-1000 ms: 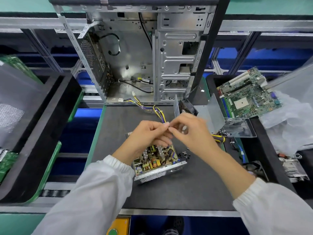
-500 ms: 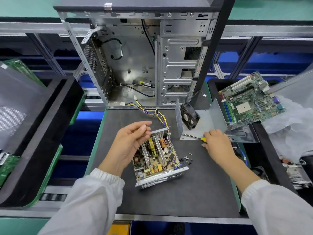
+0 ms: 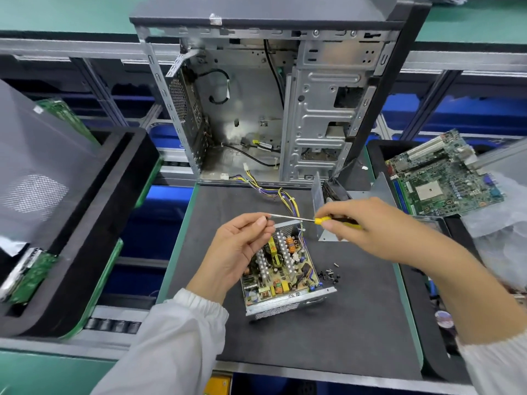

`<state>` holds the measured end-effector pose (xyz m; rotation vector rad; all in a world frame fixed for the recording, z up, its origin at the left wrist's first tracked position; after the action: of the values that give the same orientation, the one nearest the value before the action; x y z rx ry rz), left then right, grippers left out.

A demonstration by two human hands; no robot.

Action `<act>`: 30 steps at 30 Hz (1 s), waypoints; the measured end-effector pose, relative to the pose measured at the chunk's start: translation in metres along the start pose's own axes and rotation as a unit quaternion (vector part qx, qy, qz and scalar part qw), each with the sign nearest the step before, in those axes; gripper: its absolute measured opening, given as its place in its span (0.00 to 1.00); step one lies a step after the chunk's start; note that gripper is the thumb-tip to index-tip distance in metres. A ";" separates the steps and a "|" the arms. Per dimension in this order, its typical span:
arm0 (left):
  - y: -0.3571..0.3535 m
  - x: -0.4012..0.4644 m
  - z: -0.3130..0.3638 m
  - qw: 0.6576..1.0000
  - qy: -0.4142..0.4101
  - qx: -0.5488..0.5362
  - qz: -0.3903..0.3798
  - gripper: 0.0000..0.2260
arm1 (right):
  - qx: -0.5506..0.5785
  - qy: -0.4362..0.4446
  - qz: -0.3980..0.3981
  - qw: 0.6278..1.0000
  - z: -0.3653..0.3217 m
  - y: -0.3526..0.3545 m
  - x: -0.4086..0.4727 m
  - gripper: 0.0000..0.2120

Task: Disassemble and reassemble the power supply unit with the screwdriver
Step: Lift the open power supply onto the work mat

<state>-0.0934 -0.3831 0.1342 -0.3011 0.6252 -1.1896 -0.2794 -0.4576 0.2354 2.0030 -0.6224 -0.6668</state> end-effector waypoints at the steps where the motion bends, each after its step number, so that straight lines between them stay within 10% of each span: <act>1: 0.001 0.000 0.001 1.000 -0.001 -0.006 0.000 0.06 | -0.014 0.005 0.000 1.000 -0.006 -0.001 0.003 0.08; 30: 0.018 0.000 0.007 0.993 -0.062 -0.100 0.024 0.06 | -0.049 0.030 0.002 0.998 -0.027 -0.006 0.023 0.11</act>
<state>-0.0754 -0.3778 0.1302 -0.5230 0.6409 -1.0545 -0.2441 -0.4536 0.2373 1.9243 -0.5469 -0.6209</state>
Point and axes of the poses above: each hand's wrist, its own x-axis towards the middle knuckle, its own y-axis out of the back of the hand, z = x × y, the point moved 5 cm from there along x, towards the middle knuckle, and after that the axes turned 1 degree about -y, right-handed, at the moved point
